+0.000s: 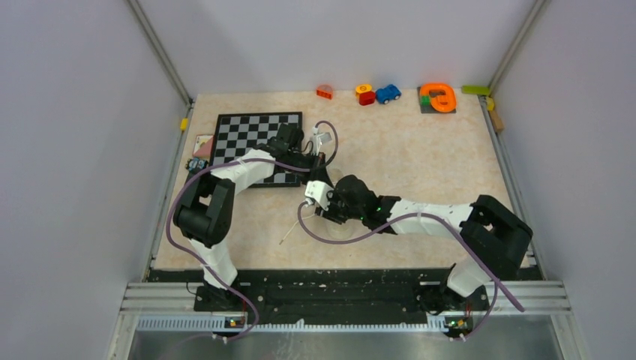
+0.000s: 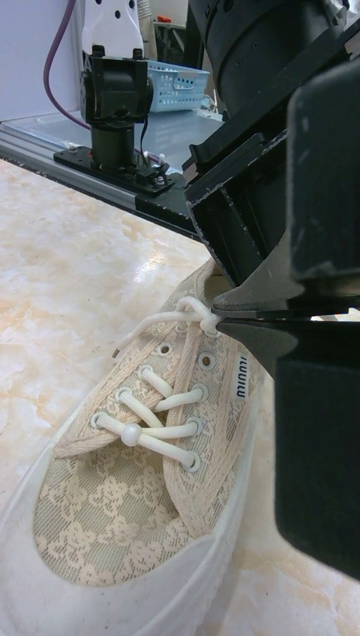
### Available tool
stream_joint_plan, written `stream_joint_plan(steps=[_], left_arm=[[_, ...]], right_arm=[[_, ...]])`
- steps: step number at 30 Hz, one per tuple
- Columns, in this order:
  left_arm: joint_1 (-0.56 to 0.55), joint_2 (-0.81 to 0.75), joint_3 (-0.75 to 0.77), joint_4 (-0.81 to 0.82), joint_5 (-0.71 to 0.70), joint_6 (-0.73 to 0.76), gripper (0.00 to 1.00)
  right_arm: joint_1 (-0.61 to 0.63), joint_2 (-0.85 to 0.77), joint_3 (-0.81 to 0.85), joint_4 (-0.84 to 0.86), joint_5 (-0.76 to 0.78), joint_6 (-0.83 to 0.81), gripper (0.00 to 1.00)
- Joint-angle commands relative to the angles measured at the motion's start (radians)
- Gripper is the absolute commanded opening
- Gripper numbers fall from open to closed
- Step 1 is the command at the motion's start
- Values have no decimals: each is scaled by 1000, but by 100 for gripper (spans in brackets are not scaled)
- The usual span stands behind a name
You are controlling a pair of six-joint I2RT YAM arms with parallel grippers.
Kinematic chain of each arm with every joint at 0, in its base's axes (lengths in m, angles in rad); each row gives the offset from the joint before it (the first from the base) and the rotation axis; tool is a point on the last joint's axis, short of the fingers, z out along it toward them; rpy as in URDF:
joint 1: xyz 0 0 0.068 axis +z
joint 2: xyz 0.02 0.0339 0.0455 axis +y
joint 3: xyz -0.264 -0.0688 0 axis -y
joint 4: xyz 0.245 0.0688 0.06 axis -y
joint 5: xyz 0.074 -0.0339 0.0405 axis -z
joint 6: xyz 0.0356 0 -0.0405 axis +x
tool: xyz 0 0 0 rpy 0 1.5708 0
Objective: Tie the shoes
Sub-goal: Cross the shoelace with the shoelace.
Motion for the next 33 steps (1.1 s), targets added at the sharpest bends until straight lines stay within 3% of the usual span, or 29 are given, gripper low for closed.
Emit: stream_joint_plan(steps=[1,14,19,21,28,33], left_arm=[[1,-22,10,32,23,1,0],[1,-15,12,32,32,-1,0],[1,-12,16,31,33,-1,0],[2,-9,17,31,31,-1,0],[2,1,24,17,10,9,0],[2,5,28,13,1,11,0]], right_arm=[[17,12,40,71,58,-50,39],[17,83,40,116,90,-76,37],[16,109,74,58,108,-80,20],[16,101,89,26,92,-59,0],[-7,-124,81,35,-226,160,0],[-116,-276,21,159,-462,465,0]])
